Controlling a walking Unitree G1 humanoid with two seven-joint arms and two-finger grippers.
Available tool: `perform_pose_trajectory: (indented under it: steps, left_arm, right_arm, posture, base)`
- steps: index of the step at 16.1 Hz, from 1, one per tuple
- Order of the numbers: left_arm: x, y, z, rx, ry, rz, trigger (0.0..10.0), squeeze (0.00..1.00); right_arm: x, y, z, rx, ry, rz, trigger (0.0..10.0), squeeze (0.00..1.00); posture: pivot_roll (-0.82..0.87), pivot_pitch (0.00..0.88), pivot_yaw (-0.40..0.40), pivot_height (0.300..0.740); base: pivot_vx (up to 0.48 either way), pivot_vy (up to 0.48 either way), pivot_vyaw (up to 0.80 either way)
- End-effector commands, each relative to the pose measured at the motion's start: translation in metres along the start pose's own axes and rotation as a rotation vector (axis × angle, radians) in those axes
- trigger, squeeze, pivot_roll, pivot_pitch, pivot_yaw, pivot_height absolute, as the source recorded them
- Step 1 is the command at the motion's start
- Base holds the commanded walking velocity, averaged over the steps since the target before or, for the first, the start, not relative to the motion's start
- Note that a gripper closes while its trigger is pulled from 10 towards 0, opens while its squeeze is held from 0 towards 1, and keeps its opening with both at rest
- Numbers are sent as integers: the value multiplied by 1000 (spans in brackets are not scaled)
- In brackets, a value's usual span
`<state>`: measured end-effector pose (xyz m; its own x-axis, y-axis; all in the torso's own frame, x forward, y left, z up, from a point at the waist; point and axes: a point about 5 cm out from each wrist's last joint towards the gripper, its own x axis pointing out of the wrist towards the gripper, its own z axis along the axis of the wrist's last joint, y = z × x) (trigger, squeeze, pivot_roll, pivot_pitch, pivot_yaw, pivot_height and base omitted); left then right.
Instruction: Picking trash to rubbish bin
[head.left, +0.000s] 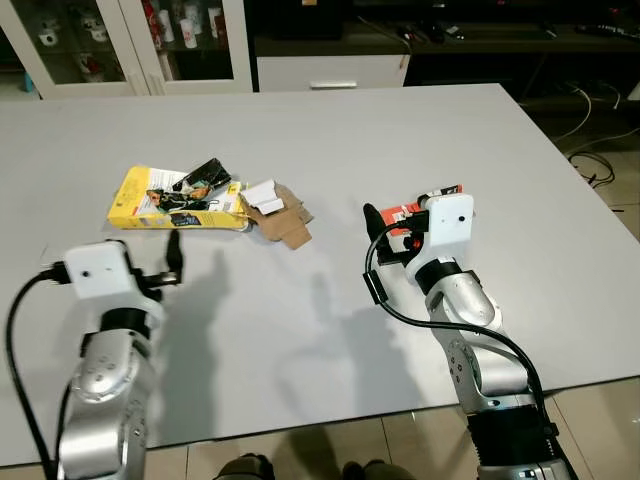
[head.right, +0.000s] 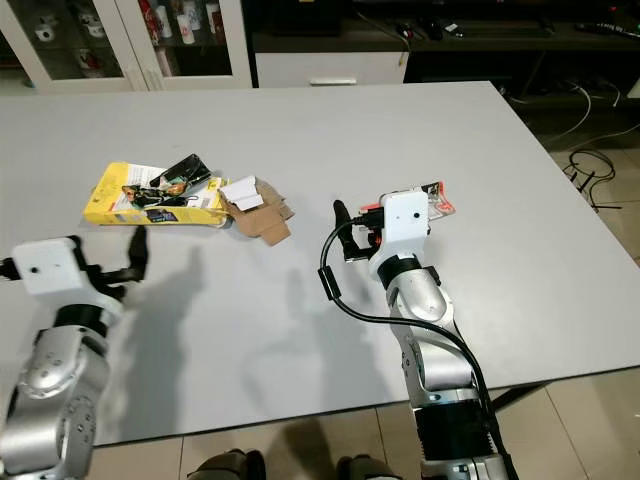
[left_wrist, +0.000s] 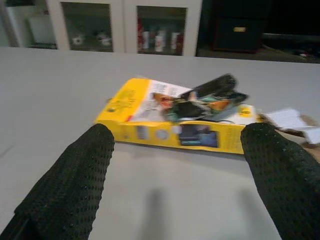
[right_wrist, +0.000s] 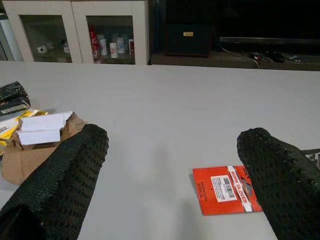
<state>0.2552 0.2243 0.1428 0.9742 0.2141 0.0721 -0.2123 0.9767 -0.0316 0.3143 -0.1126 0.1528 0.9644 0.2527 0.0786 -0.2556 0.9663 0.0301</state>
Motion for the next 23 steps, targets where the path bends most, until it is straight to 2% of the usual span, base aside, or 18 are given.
perform_pose_trajectory:
  steps: [1,5,7,14,18,23]
  left_arm:
    - [2,4,-1,14,1,21,10000,0]
    - [14,16,1,44,-13,49,10000,0]
    - [20,16,3,53,-16,45,10000,0]
    - [41,11,3,52,-26,3,10000,0]
    - [56,5,14,41,-66,-33,10000,0]
    - [76,7,26,32,-119,-20,10000,0]
  right_arm:
    - [-2,-1,0,2,-6,-6,10000,0]
    - [-8,0,-2,6,6,-3,10000,0]
    - [-12,0,-4,8,15,-4,10000,0]
    - [-30,5,-8,30,51,25,10000,0]
    - [-37,6,-8,24,57,23,10000,0]
    - [-42,5,-6,20,63,12,10000,0]
  posture:
    - [-43,145,-20,740]
    - [-45,175,-21,740]
    - [-49,191,-20,740]
    - [-83,239,2,740]
    - [-101,254,11,740]
    - [-111,256,14,740]
  base:
    - [0,0,0]
    - [0,0,0]
    - [0,0,0]
    - [0,0,0]
    - [0,0,0]
    - [0,0,0]
